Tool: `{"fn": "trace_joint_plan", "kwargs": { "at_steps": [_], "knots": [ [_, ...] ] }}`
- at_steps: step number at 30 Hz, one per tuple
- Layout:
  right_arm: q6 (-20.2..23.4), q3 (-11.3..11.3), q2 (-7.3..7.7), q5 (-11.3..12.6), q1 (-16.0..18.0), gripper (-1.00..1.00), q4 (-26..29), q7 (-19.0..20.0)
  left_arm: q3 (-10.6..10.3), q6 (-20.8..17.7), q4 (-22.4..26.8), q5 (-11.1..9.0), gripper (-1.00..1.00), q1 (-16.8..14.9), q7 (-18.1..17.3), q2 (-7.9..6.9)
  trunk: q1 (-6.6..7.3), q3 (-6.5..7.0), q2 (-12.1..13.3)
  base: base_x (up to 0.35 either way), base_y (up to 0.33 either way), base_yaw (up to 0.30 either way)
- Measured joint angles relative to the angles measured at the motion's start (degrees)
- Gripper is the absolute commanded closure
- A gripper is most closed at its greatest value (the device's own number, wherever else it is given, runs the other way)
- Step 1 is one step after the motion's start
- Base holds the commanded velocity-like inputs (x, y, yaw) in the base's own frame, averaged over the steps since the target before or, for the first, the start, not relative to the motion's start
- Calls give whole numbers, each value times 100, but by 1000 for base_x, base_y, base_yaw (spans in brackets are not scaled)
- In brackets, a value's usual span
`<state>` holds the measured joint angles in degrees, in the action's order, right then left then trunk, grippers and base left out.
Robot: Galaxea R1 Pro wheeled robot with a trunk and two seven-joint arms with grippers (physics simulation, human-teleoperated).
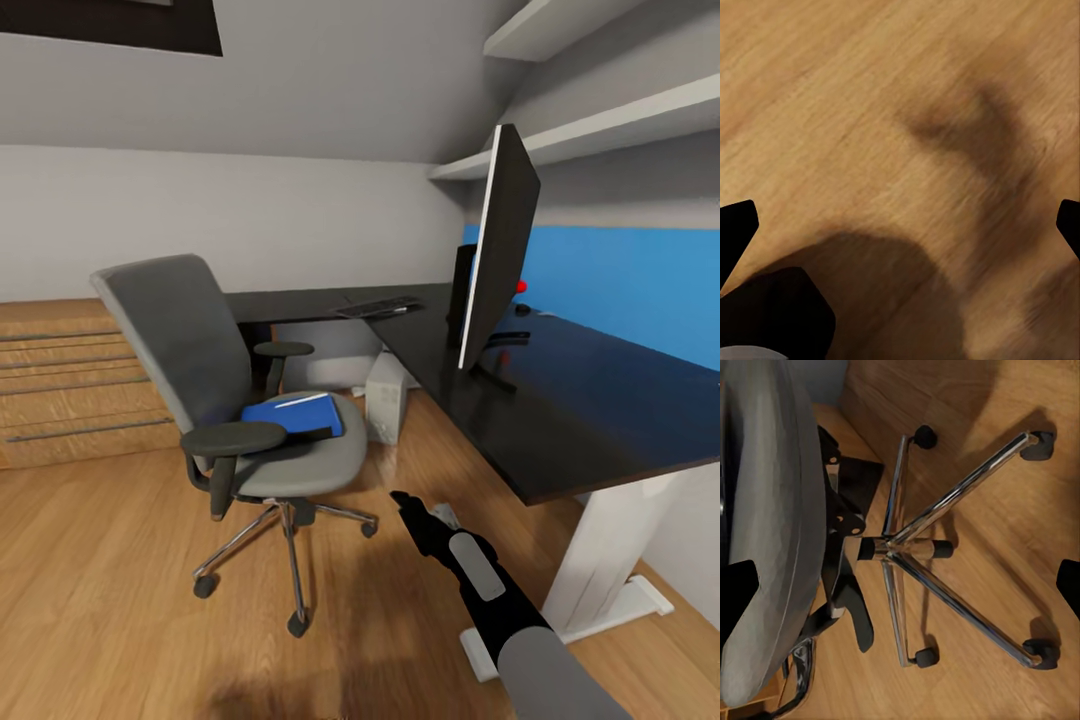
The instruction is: In the bedroom, organize the workspace by keeping the computer under the desk, ensuring the monitor is on the desk, placing the keyboard on the desk next to the monitor, placing the mouse on the desk next to the keyboard, moving the folder from the swivel chair onto the desk next to the mouse, stacking the notebook on top of the folder with the pen on top of the notebook, and positioning the swivel chair next to the desk.
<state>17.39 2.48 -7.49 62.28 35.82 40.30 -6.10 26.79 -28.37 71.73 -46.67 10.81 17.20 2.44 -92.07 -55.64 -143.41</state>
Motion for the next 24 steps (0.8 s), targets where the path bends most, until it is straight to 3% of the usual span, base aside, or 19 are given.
{"fn": "trace_joint_plan", "kwargs": {
  "at_steps": [10,24],
  "knots": [
    [-6,-4,0,-1,17,-100,40,15,4,0,-4,15,-100,0,4,-1,1,-74,0,32,23,-65],
    [-118,-4,1,0,20,-100,67,18,5,0,-2,25,-100,0,13,-2,3,-89,0,205,174,-8]
  ]
}}
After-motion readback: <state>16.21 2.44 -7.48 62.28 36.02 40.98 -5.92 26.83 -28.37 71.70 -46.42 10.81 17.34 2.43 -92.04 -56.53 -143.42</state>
